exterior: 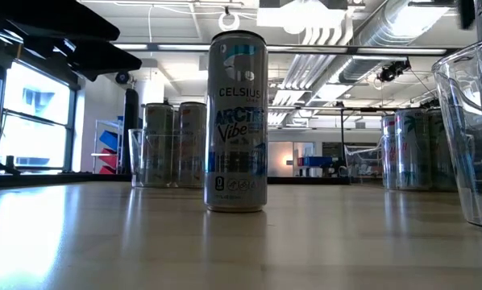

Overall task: Sort soda cans
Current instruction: Adjust the bottom right transparent bin

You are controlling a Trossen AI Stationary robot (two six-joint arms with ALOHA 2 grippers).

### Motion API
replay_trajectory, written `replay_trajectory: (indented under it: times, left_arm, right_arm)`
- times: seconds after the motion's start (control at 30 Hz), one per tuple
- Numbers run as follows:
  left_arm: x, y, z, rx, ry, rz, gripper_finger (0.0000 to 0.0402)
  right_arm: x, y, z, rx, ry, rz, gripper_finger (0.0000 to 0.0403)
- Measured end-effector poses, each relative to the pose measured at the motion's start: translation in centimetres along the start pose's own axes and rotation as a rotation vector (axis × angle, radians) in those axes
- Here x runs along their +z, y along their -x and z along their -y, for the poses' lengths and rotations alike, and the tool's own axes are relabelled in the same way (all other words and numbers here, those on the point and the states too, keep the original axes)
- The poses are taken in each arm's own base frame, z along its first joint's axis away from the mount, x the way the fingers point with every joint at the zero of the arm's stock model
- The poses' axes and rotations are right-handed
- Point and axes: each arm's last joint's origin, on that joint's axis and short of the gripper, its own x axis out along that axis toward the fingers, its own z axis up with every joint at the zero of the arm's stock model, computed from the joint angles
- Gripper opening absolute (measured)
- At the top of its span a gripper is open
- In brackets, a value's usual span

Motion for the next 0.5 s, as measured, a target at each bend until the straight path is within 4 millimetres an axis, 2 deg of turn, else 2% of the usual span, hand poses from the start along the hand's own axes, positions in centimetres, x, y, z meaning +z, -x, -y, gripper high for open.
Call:
replay_trajectory:
  times: [0.17, 0.27, 0.4, 0.5]
  left_arm:
    - [0.0, 0.0, 0.0, 0.0, -0.002, -0.001, 0.0291]
    - [0.0, 0.0, 0.0, 0.0, -0.009, 0.0, 0.0291]
    - [0.0, 0.0, 0.0, 0.0, -0.008, 0.0, 0.0291]
    - [0.0, 0.0, 0.0, 0.0, -0.007, 0.001, 0.0291]
  right_arm:
    - [-3.3, -4.4, -0.3, -0.004, -0.002, -0.177, 0.0259]
    - [-4.8, -7.2, -0.2, -0.006, -0.008, -0.21, 0.0246]
    - [-5.6, -9.7, -0.1, 0.009, 0.006, -0.202, 0.0227]
    - [-5.8, -10.8, -0.2, 0.046, 0.059, -0.179, 0.0211]
